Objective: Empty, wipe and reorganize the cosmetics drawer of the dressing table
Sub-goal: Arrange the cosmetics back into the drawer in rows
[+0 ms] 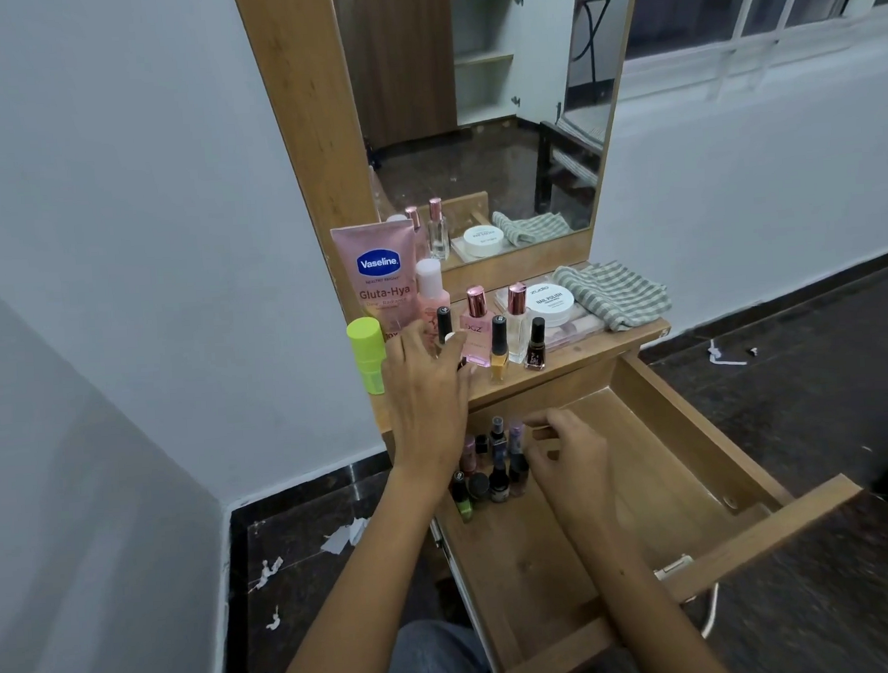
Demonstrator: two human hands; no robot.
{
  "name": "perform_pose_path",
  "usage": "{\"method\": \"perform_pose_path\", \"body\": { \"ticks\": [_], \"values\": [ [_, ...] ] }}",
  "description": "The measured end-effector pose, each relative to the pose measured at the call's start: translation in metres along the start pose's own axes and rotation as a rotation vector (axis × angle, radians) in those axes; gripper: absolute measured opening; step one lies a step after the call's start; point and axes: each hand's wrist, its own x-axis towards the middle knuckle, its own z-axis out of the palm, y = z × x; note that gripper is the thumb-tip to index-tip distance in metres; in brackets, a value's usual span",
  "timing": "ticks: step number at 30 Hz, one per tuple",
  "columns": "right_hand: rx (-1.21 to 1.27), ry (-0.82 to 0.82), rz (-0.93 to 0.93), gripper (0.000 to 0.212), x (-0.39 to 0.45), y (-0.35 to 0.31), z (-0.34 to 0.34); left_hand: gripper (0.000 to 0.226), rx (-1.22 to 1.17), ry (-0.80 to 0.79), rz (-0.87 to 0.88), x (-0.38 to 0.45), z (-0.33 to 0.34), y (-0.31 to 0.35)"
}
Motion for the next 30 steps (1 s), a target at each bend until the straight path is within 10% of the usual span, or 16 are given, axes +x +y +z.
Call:
{"method": "perform_pose_path", "body": {
  "ticks": [10, 15, 23, 30],
  "values": [
    [0.131, -0.030, -0.149, 0.043, 0.002, -0.013, 0.001, 0.012, -0.295, 0.057, 0.196, -0.034, -0.016, 0.004],
    [0.125, 0.000, -0.237, 0.023, -0.001, -0.019, -0.001, 0.012, -0.443, -0.019, 0.227, -0.049, -0.021, 0.027],
    [-0.129, 0.023, 0.351, 0.025, 0.007, 0.006, -0.009, 0.040, -0.226, -0.157, 0.020, -0.061, -0.015, 0.002],
    [-0.189, -0.155, 0.502, 0.016, 0.009, 0.018, 0.002, 0.054, 0.126, -0.435, -0.004, -0.076, -0.012, -0.022]
  ]
}}
